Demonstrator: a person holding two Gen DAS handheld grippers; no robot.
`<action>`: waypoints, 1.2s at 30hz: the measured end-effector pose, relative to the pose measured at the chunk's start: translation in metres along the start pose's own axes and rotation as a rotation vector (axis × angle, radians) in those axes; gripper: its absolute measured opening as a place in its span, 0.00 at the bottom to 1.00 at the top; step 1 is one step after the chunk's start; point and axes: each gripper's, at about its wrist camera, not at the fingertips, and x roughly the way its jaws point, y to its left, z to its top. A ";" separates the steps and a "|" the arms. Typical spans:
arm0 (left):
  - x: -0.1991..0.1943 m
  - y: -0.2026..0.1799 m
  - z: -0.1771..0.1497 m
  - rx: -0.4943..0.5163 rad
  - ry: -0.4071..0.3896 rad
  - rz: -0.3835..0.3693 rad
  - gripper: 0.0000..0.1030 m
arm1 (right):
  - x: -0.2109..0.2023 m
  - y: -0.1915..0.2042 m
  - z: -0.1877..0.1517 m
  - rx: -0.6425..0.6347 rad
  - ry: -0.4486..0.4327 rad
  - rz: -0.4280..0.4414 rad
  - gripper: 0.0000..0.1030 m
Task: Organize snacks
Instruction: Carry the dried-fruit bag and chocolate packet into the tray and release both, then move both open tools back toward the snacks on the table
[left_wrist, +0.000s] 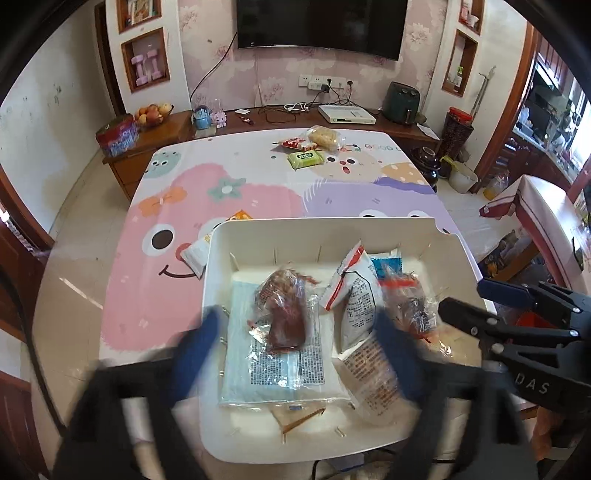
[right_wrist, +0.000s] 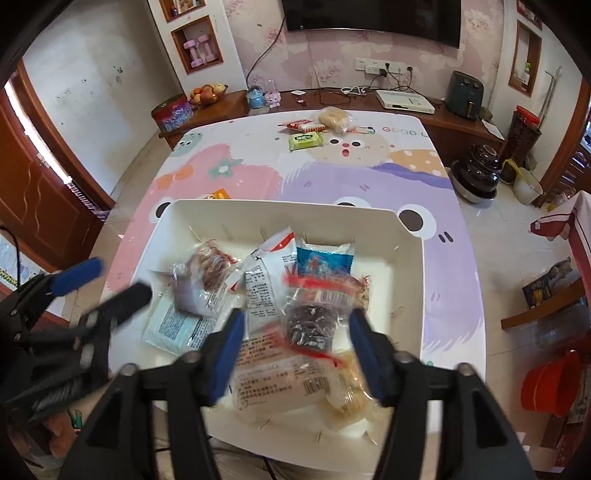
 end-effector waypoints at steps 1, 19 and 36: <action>-0.001 0.001 -0.001 -0.003 -0.007 -0.006 0.91 | 0.000 0.001 0.000 -0.001 0.000 -0.005 0.68; -0.001 -0.001 -0.001 -0.005 -0.010 0.017 0.91 | 0.000 0.005 -0.002 -0.011 0.002 0.006 0.68; -0.001 -0.002 0.001 -0.004 -0.012 0.019 0.91 | 0.010 0.001 -0.004 0.000 0.030 0.032 0.68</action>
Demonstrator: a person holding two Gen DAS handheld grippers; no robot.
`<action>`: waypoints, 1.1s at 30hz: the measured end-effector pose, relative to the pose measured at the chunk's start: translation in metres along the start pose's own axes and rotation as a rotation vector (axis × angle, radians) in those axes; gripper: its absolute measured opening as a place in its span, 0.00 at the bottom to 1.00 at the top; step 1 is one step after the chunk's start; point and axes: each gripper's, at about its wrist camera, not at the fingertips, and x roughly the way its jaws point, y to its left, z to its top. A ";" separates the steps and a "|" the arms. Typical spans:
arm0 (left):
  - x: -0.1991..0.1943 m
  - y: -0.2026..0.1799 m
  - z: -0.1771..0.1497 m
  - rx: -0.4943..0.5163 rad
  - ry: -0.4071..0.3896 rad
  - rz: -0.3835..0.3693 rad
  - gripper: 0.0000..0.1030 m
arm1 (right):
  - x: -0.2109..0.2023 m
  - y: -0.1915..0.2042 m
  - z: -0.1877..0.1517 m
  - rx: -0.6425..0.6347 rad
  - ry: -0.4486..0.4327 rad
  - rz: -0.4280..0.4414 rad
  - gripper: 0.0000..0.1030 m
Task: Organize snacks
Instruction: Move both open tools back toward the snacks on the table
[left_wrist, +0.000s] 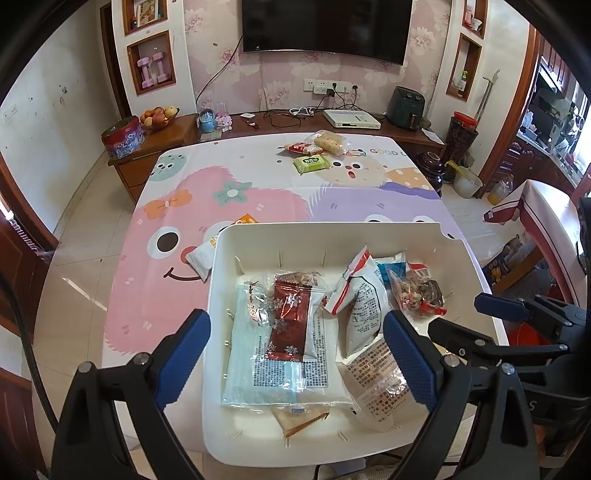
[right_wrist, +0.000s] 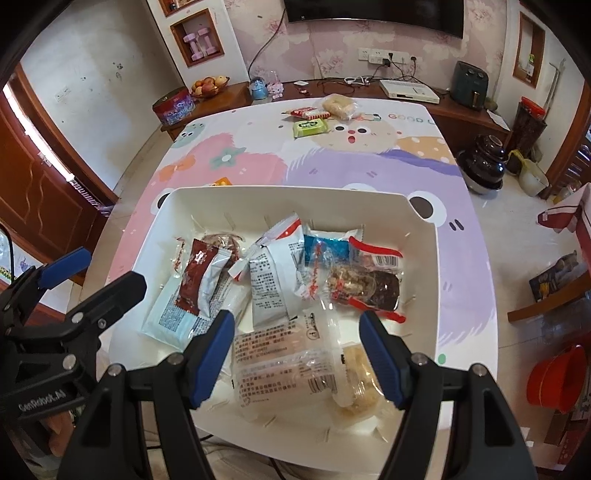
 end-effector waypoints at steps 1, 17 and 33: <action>0.000 0.001 0.000 -0.003 0.000 0.000 0.91 | 0.000 0.002 -0.001 -0.008 -0.005 -0.002 0.68; -0.010 0.075 0.066 0.040 -0.069 0.069 0.91 | -0.034 0.021 0.066 -0.166 -0.131 -0.021 0.68; 0.159 0.171 0.108 0.118 0.232 0.008 0.83 | 0.066 -0.011 0.248 0.004 0.037 0.045 0.68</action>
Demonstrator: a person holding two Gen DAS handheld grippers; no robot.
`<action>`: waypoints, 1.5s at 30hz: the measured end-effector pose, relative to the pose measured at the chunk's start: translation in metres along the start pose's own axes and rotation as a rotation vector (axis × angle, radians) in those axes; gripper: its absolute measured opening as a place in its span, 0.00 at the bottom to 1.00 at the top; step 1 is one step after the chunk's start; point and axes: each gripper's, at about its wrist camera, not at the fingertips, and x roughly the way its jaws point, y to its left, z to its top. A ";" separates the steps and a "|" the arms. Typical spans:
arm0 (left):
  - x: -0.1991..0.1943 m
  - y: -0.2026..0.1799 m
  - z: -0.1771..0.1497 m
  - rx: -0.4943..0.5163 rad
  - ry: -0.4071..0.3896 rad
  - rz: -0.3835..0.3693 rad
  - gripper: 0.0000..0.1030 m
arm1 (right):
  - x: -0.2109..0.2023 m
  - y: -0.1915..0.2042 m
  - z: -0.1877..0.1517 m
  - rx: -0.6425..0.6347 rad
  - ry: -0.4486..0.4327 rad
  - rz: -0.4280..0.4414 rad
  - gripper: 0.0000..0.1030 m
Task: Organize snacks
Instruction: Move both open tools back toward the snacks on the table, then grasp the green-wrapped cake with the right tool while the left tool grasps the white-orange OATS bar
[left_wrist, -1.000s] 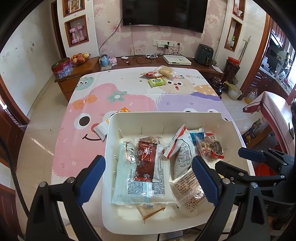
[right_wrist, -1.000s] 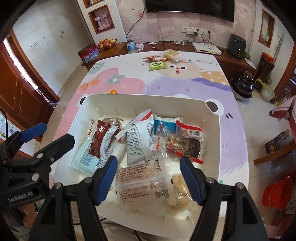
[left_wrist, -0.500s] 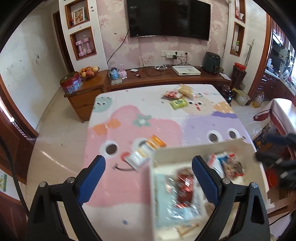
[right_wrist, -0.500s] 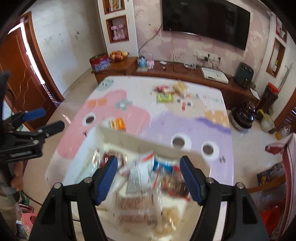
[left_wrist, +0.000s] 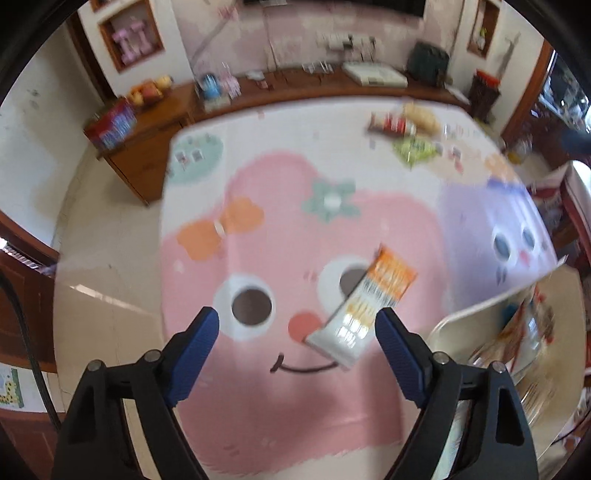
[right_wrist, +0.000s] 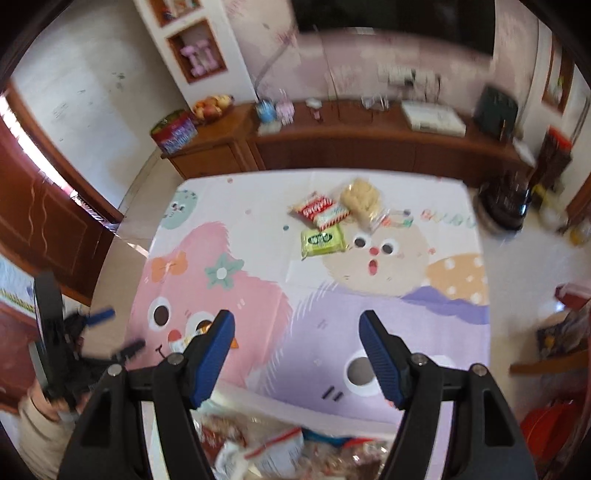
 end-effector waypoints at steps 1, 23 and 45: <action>0.008 0.001 -0.005 0.013 0.017 -0.009 0.83 | 0.014 -0.001 0.004 0.008 0.023 0.002 0.68; 0.101 -0.012 -0.002 0.197 0.123 -0.129 0.79 | 0.177 -0.024 0.050 0.225 0.249 -0.016 0.68; 0.109 -0.012 0.032 0.425 0.039 0.028 0.80 | 0.245 -0.003 0.081 0.023 0.271 -0.228 0.68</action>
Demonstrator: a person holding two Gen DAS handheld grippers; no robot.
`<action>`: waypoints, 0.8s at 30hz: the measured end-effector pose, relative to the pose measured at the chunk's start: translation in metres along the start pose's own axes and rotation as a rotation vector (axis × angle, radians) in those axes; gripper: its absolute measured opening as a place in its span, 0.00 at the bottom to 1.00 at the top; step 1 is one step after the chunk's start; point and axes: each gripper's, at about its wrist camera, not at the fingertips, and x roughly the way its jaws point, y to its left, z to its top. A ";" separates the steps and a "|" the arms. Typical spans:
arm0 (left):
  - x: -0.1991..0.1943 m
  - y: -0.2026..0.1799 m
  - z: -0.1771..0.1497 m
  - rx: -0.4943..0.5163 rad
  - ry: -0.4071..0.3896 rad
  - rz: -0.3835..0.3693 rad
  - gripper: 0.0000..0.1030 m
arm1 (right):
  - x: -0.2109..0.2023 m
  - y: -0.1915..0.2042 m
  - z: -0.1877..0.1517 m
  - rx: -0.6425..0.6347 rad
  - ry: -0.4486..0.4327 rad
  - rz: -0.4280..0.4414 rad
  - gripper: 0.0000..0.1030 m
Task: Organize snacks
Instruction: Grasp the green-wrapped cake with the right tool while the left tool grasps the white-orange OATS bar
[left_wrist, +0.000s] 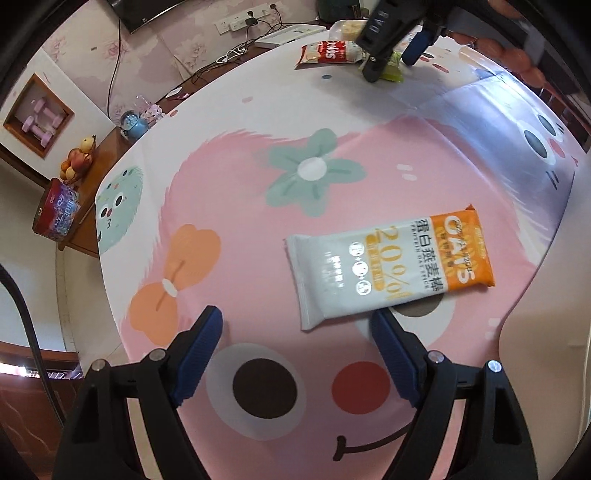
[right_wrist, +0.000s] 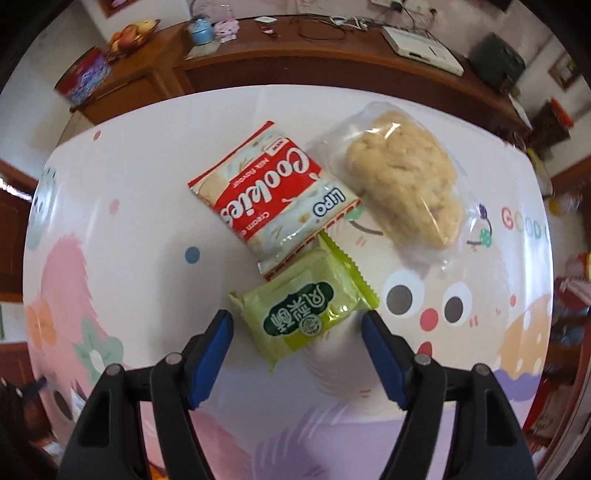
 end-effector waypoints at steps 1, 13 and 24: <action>0.000 0.003 0.001 -0.013 0.005 -0.027 0.80 | 0.000 0.001 -0.001 -0.012 -0.007 0.002 0.65; 0.008 0.053 0.006 -0.521 0.145 -0.330 0.80 | -0.007 -0.023 -0.009 -0.024 0.014 0.074 0.22; 0.009 0.021 0.017 -0.889 0.219 -0.280 0.80 | -0.018 -0.073 0.005 0.206 -0.027 0.259 0.48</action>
